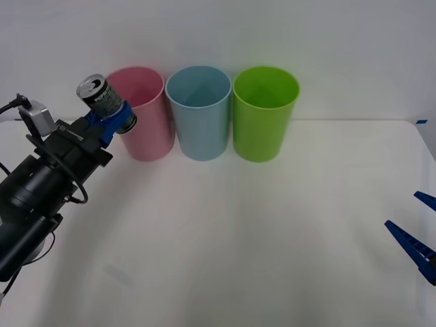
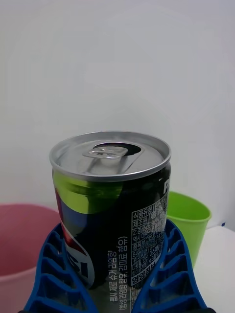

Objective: Grasp the object on the table and drop it into the matching bin: aluminum can to the light blue bin, PET bottle to the pink bin.

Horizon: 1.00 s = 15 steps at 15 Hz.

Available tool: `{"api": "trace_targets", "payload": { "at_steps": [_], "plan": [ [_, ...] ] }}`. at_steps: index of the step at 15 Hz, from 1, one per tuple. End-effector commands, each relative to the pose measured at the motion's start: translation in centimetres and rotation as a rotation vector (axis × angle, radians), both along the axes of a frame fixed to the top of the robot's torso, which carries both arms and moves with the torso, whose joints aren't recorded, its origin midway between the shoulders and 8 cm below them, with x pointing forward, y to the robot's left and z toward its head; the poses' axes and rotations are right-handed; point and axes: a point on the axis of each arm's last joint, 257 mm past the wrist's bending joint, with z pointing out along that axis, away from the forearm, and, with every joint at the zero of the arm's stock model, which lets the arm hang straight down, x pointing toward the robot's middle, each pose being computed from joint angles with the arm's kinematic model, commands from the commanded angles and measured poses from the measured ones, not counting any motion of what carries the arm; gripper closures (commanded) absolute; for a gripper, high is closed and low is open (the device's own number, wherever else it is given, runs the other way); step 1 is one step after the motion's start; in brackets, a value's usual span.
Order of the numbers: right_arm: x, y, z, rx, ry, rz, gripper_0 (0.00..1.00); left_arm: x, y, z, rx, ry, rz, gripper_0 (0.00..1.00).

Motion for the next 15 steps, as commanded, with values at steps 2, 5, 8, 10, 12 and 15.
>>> {"api": "trace_targets", "payload": {
  "at_steps": [2, 5, 8, 10, 12, 15],
  "plan": [
    [0.0, 0.0, 0.0, 0.0, 0.0, 0.0, 0.0, 2.2, -1.9, 2.9, -0.023, -0.004, -0.008, 1.0],
    [0.0, 0.0, 0.0, 0.0, 0.0, 0.0, 0.0, 4.7, -3.1, 4.0, -0.005, -0.014, 0.016, 1.0],
    [0.0, 0.0, 0.0, 0.0, 0.0, 0.0, 0.0, 7.8, -4.4, 4.9, 0.013, -0.014, 0.02, 1.0],
    [0.0, 0.0, 0.0, 0.0, 0.0, 0.0, 0.0, 9.8, -5.5, 5.2, 0.032, -0.005, 0.015, 1.0],
    [0.0, 0.0, 0.0, 0.0, 0.0, 0.0, 0.0, 11.6, -6.7, 5.6, 0.052, 0.003, 0.012, 1.0],
    [0.0, 0.0, 0.0, 0.0, 0.0, 0.0, 0.0, 13.5, -8.3, 6.1, 0.079, 0.011, 0.005, 1.0]
  ]
}}
